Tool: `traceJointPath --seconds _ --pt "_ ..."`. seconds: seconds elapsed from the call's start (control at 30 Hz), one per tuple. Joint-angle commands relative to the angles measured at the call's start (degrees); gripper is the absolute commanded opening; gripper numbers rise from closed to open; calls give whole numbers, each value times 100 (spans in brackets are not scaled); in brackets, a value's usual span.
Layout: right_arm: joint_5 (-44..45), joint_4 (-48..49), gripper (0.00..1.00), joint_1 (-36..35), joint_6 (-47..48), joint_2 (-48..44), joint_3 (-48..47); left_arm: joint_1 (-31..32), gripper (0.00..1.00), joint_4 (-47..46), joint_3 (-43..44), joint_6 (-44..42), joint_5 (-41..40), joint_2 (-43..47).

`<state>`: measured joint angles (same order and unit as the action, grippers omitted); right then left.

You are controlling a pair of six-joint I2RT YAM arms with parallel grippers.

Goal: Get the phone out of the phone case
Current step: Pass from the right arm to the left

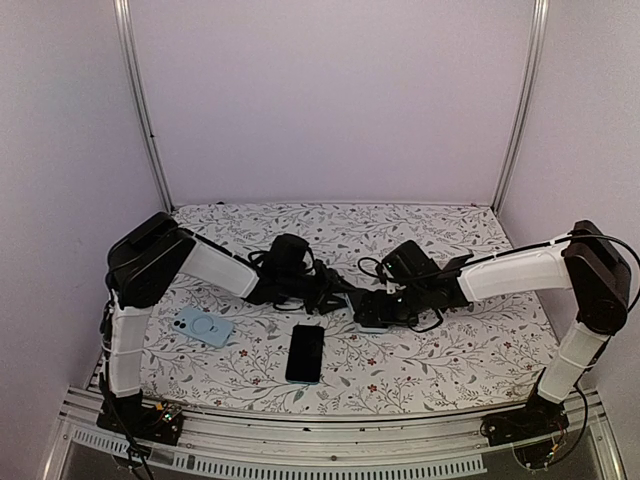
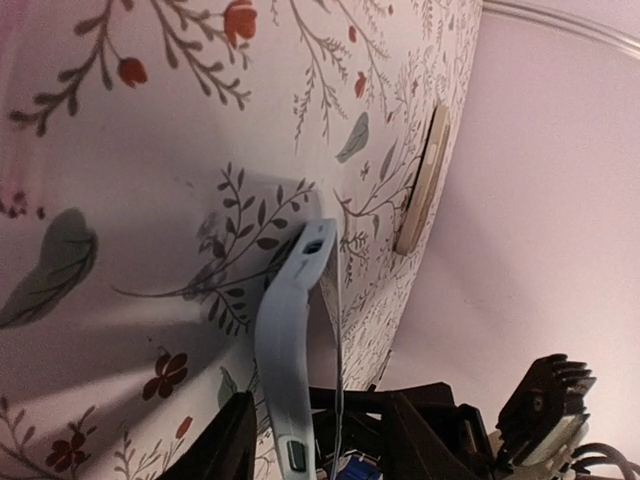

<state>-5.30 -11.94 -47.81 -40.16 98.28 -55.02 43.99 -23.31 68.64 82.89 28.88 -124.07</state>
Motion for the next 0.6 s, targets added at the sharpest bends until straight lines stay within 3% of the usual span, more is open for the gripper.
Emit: traceJointPath --seconds 0.0,0.13,0.57 --pt "-155 233 52 35 -53 -237 65 83 43 -131 182 73 35 -197" --pt "-164 262 52 31 -53 -263 97 114 39 -218 217 139 29 -261" --pt "-195 263 53 50 -11 -307 82 89 13 -769 176 318 139 -305"
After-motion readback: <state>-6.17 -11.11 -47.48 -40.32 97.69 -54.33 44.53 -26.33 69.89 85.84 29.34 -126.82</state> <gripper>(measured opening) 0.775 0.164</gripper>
